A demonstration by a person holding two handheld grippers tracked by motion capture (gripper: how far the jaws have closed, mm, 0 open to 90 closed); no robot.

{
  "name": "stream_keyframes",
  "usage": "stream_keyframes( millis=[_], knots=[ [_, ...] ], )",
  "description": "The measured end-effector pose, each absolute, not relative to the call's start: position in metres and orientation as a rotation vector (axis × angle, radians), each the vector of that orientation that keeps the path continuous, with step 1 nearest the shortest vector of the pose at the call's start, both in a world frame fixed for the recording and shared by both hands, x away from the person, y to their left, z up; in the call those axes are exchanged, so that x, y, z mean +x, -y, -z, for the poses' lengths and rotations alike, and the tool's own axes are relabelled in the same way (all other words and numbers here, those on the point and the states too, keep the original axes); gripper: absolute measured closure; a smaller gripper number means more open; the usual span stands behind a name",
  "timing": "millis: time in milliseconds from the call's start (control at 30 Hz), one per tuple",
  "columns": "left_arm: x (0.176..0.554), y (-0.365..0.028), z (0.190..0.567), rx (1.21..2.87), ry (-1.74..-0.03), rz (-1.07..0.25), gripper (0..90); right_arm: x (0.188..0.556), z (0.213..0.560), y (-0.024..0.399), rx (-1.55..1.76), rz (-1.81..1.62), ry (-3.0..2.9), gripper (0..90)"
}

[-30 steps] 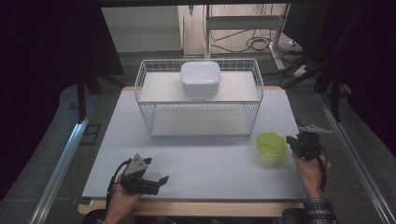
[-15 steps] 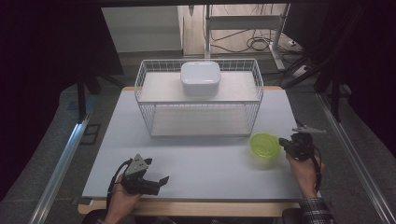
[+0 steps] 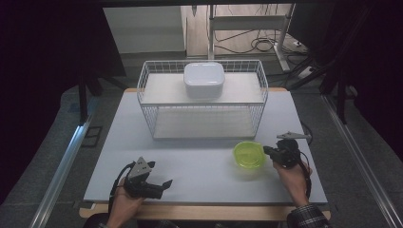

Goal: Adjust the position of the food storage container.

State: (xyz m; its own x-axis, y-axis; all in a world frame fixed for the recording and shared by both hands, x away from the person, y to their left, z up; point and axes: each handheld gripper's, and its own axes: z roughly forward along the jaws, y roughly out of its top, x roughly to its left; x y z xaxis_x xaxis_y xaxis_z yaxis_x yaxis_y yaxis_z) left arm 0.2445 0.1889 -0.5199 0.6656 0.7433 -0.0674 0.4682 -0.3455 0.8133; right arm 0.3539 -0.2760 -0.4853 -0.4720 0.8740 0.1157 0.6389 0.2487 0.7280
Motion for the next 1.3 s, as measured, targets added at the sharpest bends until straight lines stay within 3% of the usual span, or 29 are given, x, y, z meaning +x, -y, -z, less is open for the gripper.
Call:
stream_keyframes(
  millis=[533, 1300],
  knots=[
    [0.244, -0.189, 0.520, 2.009, -0.939, -0.400, 5.7, 0.329, 0.493, 0.267, 1.314, -0.971, -2.329, 89.8],
    [0.245, -0.186, 0.522, 2.028, -0.941, -0.398, 5.8, 0.340, 0.509, 0.210, 1.225, -1.104, -2.500, 89.7]
  ],
)
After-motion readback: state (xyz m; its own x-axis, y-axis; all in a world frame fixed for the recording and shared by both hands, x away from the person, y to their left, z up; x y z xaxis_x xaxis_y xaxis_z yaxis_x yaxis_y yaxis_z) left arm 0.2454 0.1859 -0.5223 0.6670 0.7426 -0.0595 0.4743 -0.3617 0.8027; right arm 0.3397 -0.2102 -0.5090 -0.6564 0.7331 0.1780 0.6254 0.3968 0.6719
